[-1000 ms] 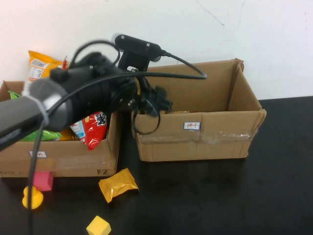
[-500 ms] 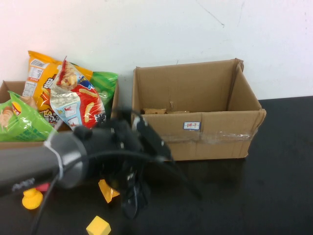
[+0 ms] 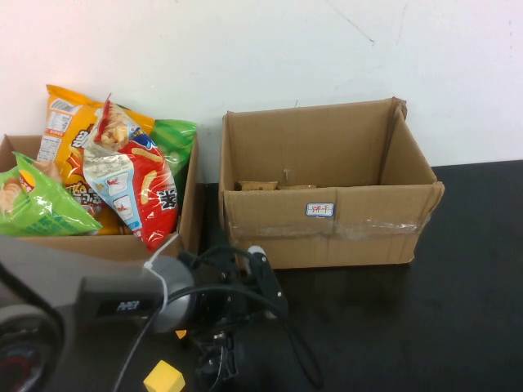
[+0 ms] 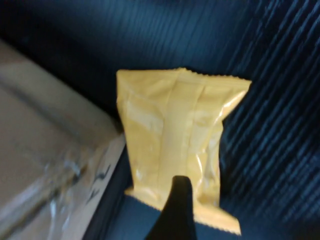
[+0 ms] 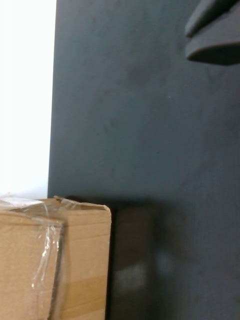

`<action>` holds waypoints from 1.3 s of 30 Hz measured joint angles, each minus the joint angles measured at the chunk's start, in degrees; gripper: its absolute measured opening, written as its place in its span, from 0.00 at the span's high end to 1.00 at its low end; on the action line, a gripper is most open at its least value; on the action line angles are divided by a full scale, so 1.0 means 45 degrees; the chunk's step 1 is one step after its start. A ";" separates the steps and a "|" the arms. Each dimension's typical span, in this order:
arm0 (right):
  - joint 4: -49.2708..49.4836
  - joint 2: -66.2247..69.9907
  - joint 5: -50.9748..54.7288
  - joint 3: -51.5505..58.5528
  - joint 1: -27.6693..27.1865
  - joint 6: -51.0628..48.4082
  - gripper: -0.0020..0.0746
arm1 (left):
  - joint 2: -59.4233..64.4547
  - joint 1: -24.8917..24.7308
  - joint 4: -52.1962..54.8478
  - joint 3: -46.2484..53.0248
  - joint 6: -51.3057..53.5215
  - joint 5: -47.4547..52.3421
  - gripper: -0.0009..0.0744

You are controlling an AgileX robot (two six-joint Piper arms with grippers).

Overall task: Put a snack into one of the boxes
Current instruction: Pick up the biscuit

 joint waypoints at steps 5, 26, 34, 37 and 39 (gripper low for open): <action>0.0000 0.0000 0.0000 0.0000 0.0000 0.0000 0.98 | 0.0417 0.0358 0.0800 0.0000 -0.0781 -0.0198 0.17; 0.0000 0.0000 0.0000 0.0000 0.0000 0.0220 0.98 | 0.1050 0.1347 0.1757 -0.0070 -0.2285 -0.2174 0.31; 0.0000 0.0000 0.0000 0.0000 0.0000 0.0220 0.98 | 0.1184 0.1369 0.2152 -0.0178 -0.3489 -0.2061 0.69; 0.0000 0.0000 0.0000 0.0000 0.0000 0.0220 0.98 | 0.1161 0.1282 0.2125 -0.0178 -0.3709 -0.1862 0.73; 0.0000 0.0000 0.0000 0.0000 0.0000 0.0220 0.98 | 0.1065 0.1092 0.1907 -0.0178 -0.3871 -0.1482 0.74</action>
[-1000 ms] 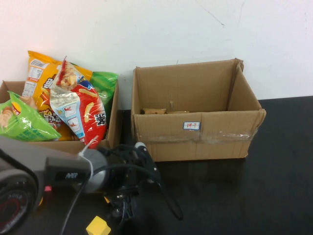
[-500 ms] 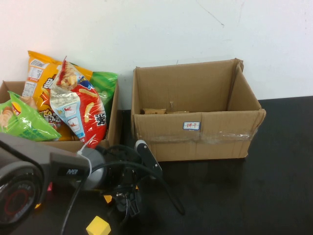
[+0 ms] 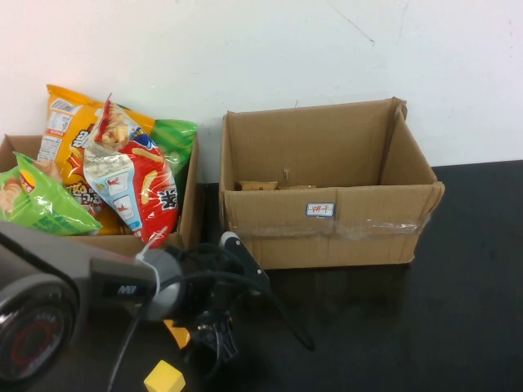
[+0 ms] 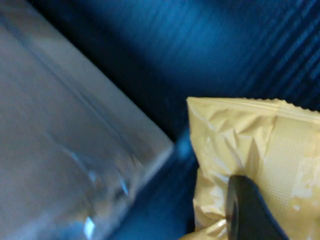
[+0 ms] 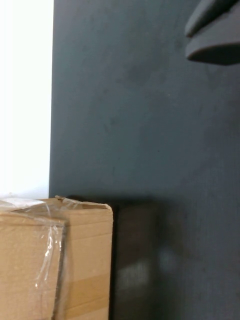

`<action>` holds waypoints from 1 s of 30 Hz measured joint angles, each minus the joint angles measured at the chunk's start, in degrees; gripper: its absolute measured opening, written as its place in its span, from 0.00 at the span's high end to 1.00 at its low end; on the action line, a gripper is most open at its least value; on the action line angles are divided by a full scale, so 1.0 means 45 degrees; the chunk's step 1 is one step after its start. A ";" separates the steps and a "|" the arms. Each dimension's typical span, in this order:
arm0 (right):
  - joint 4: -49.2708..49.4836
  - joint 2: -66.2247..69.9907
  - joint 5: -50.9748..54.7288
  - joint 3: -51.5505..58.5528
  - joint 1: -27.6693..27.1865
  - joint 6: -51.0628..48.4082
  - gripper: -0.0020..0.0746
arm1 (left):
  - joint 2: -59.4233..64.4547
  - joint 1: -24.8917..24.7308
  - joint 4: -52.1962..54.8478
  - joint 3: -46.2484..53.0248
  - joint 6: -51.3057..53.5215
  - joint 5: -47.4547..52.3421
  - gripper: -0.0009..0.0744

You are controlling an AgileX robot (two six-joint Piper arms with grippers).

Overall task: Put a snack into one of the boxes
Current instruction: Pick up the biscuit, then place the biscuit in the biscuit box

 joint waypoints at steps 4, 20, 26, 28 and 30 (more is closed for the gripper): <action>0.0021 0.0000 0.0000 0.0000 0.0000 0.0000 0.98 | -0.0546 -0.0669 -0.0839 0.0113 -0.0408 0.0944 0.81; 0.0021 0.0000 0.0000 0.0000 0.0000 0.0000 0.98 | -0.6599 -0.3336 -0.1316 -0.0021 -0.2006 -0.1182 0.81; 0.0021 0.0000 0.0000 0.0000 0.0000 0.0000 0.98 | -0.6129 -0.1528 -0.0393 -0.1654 -0.2612 -0.5011 0.81; 0.0021 0.0000 0.0000 0.0000 0.0000 0.0000 0.98 | -0.5436 -0.0704 -0.0597 -0.2447 -0.2645 -0.5622 0.81; 0.0021 0.0000 0.0000 0.0000 0.0000 0.0000 0.98 | -0.4687 0.0001 -0.0773 -0.3175 -0.2828 -0.5823 0.81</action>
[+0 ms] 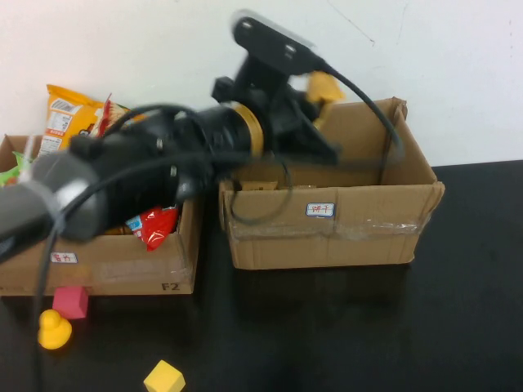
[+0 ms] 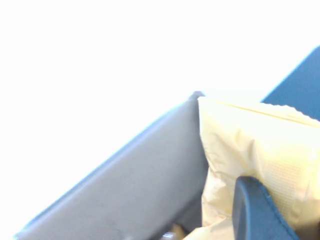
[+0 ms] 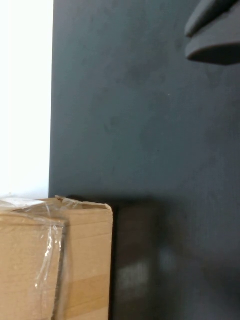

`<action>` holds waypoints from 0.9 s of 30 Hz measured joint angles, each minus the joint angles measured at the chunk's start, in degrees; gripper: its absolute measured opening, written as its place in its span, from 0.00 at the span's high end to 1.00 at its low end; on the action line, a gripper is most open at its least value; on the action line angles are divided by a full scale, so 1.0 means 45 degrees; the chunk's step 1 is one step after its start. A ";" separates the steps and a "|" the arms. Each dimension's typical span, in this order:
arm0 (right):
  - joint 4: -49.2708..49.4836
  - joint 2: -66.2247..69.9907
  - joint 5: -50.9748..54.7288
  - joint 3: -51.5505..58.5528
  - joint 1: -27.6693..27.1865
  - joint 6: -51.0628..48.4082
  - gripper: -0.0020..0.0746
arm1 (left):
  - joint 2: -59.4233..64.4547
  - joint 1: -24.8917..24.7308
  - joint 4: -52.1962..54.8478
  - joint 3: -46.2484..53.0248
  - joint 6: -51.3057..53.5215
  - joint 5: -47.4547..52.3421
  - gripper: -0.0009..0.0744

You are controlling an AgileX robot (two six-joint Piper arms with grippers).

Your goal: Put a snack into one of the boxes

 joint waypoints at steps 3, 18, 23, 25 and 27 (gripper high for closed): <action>0.0000 0.0000 0.0000 0.0000 0.0000 0.0000 0.98 | 0.1332 0.0733 -0.0150 -0.1038 -0.0440 -0.0052 0.79; 0.0000 0.0000 0.0000 0.0000 0.0000 0.0000 0.98 | 0.1701 0.1144 0.0344 -0.1668 -0.2336 0.3006 0.36; 0.0000 0.0000 0.0000 0.0000 0.0000 0.0000 0.98 | -0.1346 0.1059 0.0469 0.0649 -0.1888 0.2193 0.87; 0.0000 0.0000 0.0000 0.0000 0.0000 0.0000 0.98 | -0.2647 0.1111 0.0497 0.1831 -0.1853 0.2052 0.94; 0.0000 0.0000 0.0000 0.0000 0.0000 0.0000 0.98 | -0.3796 0.1111 0.0529 0.2926 -0.1853 0.2058 0.97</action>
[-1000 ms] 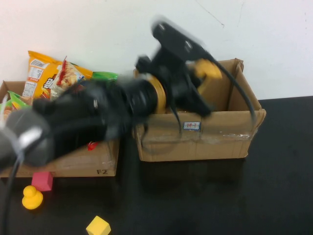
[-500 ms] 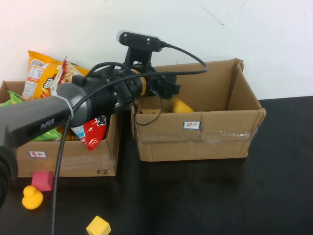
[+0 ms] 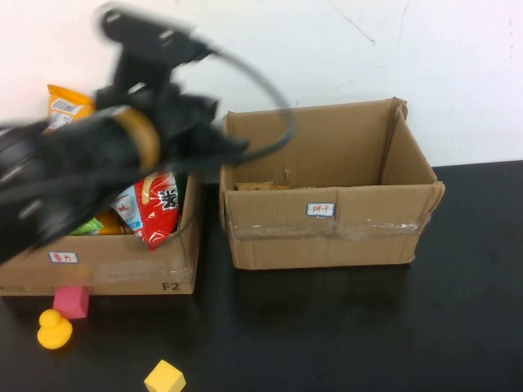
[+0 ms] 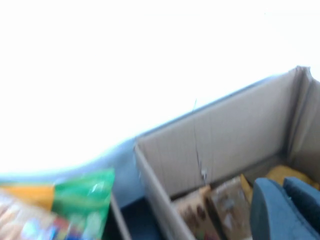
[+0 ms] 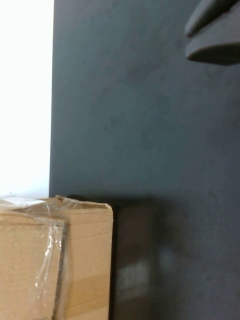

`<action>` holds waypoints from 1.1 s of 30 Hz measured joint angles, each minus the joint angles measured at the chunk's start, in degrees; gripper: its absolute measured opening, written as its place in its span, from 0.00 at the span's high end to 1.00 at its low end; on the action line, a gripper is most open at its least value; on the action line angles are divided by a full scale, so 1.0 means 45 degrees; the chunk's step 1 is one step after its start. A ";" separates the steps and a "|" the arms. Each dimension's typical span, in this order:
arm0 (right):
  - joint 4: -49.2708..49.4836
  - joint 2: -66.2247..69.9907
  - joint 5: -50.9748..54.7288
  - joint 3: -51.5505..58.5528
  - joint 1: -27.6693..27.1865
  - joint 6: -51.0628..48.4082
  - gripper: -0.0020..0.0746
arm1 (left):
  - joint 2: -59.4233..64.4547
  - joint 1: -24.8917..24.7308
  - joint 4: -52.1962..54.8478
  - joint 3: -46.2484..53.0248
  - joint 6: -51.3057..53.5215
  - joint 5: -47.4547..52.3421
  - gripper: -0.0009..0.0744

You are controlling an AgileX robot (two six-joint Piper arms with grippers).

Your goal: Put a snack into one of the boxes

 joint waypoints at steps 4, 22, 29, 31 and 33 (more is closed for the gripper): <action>0.0000 0.0000 0.0000 0.0000 0.0000 0.0000 0.98 | -0.2526 0.0000 0.0048 0.2182 0.0000 0.0000 0.98; 0.0000 0.0000 0.0000 0.0000 0.0000 0.0000 0.98 | -1.0528 0.0048 0.0480 0.6737 0.0029 0.2129 0.99; 0.0000 0.0000 0.0000 0.0000 0.0000 0.0000 0.98 | -1.3414 0.0048 -0.0852 0.8667 0.0791 0.3153 0.99; 0.0000 0.0000 0.0000 0.0000 0.0000 0.0000 0.98 | -1.4341 0.0048 -0.1702 0.9237 0.1828 0.3676 0.99; 0.0000 0.0000 0.0000 0.0000 0.0000 0.0000 0.98 | -1.5289 0.0048 -0.2360 0.9729 0.3079 0.4124 0.99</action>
